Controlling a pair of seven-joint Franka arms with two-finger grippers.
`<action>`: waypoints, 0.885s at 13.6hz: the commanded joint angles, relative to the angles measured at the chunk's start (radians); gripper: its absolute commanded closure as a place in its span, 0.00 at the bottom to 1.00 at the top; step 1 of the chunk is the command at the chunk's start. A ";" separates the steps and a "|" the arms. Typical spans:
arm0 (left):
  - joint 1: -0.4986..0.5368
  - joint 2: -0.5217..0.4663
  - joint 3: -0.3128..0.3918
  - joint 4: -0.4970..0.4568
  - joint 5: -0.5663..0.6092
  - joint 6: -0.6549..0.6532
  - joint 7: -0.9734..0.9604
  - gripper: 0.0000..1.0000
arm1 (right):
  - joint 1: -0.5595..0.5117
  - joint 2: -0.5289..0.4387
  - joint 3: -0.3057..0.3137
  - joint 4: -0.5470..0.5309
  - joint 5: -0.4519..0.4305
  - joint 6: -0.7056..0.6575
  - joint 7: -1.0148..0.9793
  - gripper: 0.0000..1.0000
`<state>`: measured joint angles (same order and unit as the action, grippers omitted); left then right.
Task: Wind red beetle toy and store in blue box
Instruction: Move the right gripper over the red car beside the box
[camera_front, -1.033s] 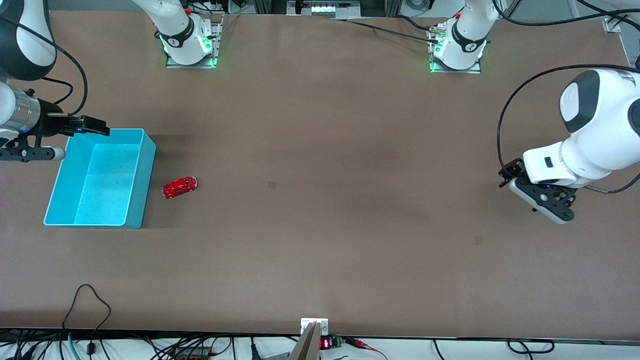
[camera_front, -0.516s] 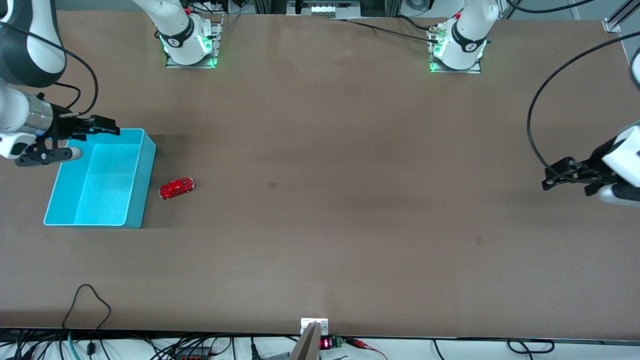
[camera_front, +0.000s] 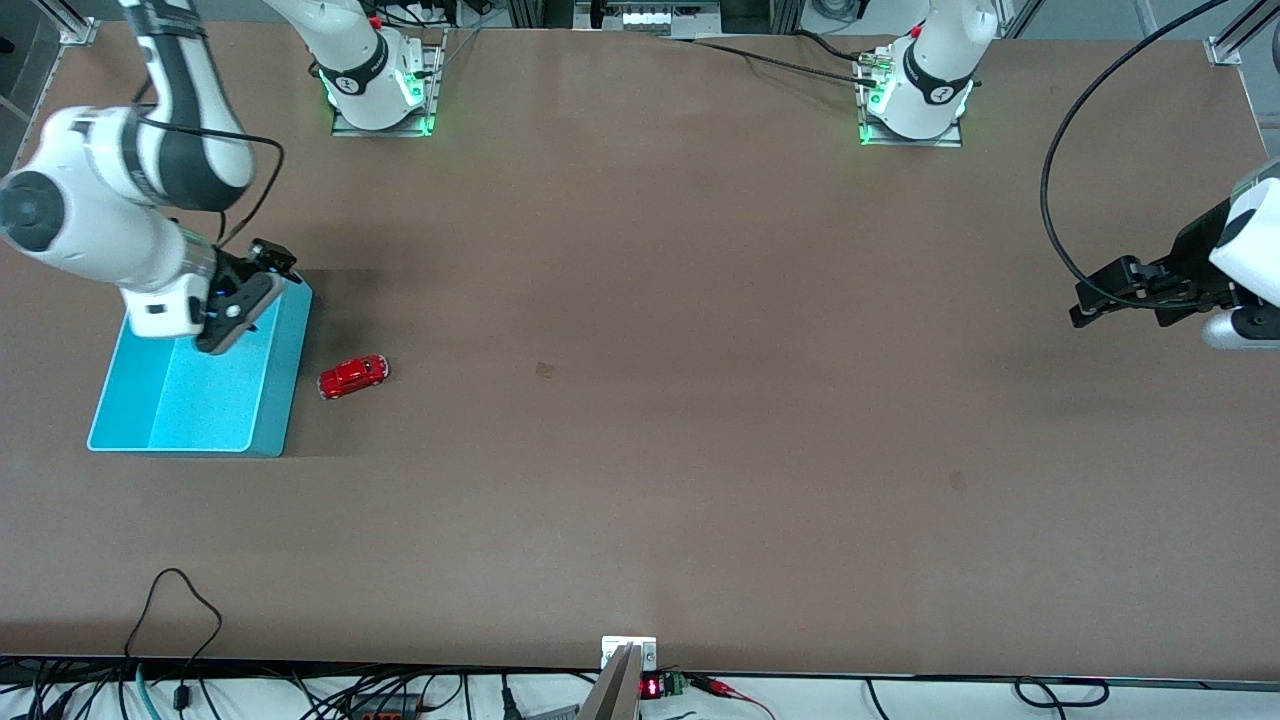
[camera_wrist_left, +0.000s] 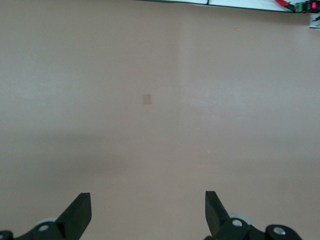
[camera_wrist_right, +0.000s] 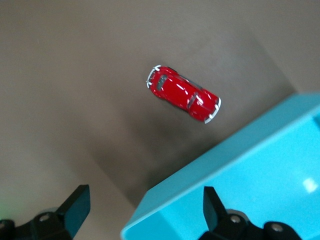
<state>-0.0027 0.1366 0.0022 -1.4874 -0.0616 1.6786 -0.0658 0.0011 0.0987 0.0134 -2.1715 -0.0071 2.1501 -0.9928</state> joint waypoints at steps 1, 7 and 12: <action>0.019 -0.031 0.021 -0.048 -0.015 0.004 0.003 0.00 | -0.006 -0.002 0.043 -0.080 -0.062 0.135 -0.202 0.00; 0.024 -0.088 0.009 -0.140 -0.004 0.053 0.017 0.00 | 0.000 0.120 0.076 -0.085 -0.077 0.338 -0.582 0.00; 0.024 -0.080 0.012 -0.120 -0.007 0.044 0.017 0.00 | 0.003 0.180 0.077 -0.079 -0.099 0.421 -0.607 0.00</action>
<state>0.0205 0.0748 0.0127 -1.5920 -0.0616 1.7134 -0.0637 0.0038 0.2539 0.0879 -2.2578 -0.0877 2.5347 -1.5832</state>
